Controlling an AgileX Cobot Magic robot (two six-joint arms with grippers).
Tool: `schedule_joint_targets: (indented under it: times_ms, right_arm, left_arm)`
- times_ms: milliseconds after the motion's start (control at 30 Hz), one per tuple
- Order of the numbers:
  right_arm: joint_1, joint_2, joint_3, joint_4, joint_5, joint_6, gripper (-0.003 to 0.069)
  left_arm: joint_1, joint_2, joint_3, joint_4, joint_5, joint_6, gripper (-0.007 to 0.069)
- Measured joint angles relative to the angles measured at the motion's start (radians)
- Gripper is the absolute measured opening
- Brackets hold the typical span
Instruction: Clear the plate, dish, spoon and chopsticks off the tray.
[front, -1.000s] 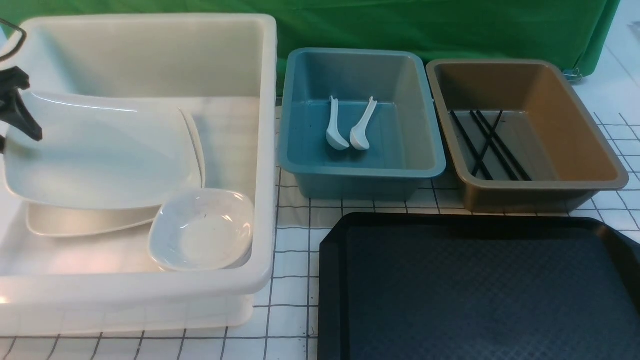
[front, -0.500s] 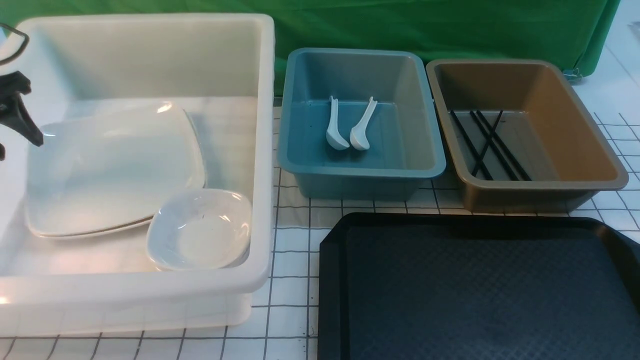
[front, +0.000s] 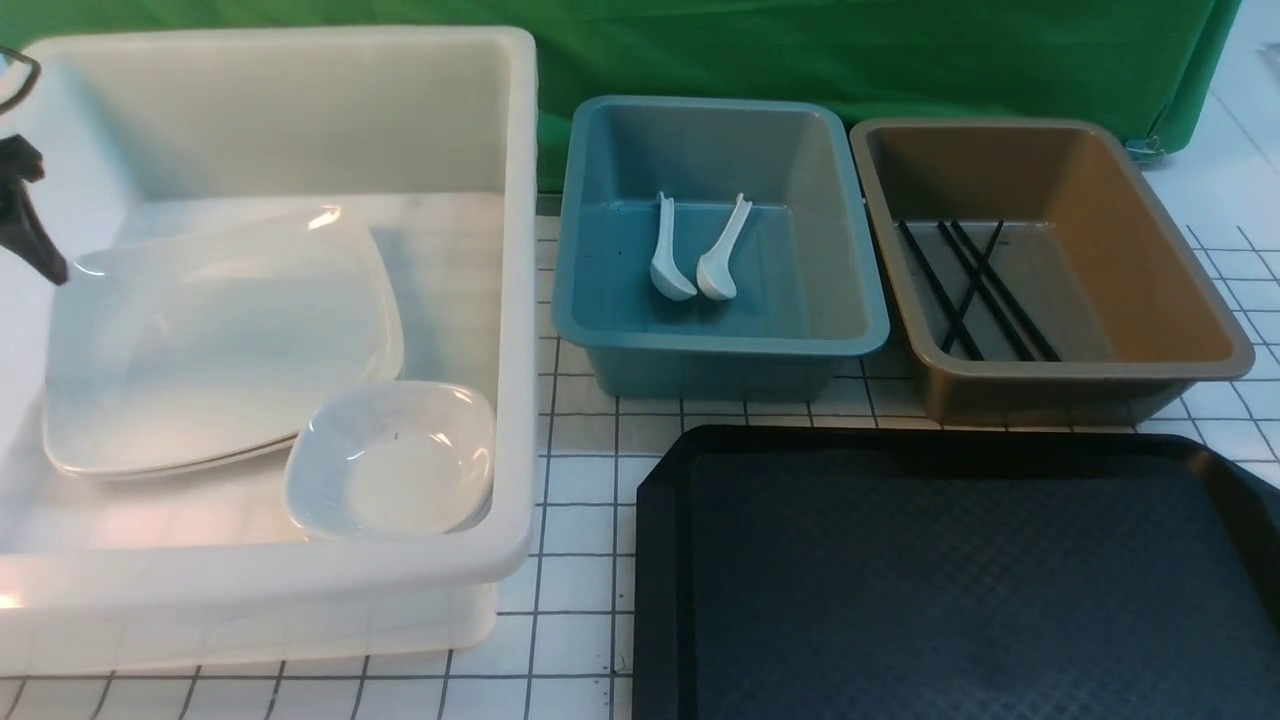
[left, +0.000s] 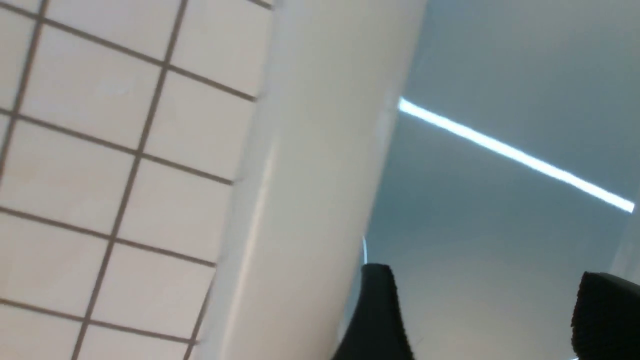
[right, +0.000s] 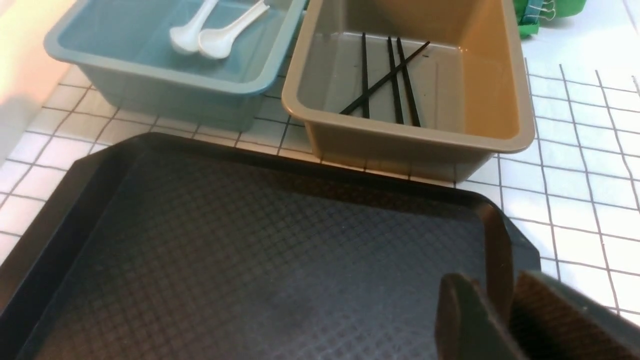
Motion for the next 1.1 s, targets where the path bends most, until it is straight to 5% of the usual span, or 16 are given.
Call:
schedule_joint_targets:
  times_ms: [100,300,400,667,900,1100]
  right_arm:
    - [0.000,0.000,0.000,0.000,-0.006,0.000,0.0164]
    - [0.000,0.000,0.000,0.000,-0.025,0.000,0.0167]
    - [0.000,0.000,0.000,0.000,-0.031,0.000,0.0169]
    - [0.000,0.000,0.000,0.000,-0.033,0.000,0.0176]
    - [0.000,0.000,0.000,0.000,-0.033,0.000,0.0177]
    - [0.000,0.000,0.000,0.000,-0.033,0.000,0.0174]
  left_arm:
    - [0.000,-0.016,0.037,0.027,-0.001,-0.016,0.0353]
    - [-0.031,-0.019,0.086,0.041,0.000,-0.007,0.0066]
    - [-0.058,-0.048,0.079,0.010,-0.004,0.016,0.0005]
    - [-0.170,-0.223,0.225,-0.013,-0.010,0.035,-0.0007]
    - [-0.281,-0.249,0.455,0.193,-0.023,-0.135,-0.0006]
    - [-0.282,-0.151,0.464,0.211,-0.007,-0.177,-0.0003]
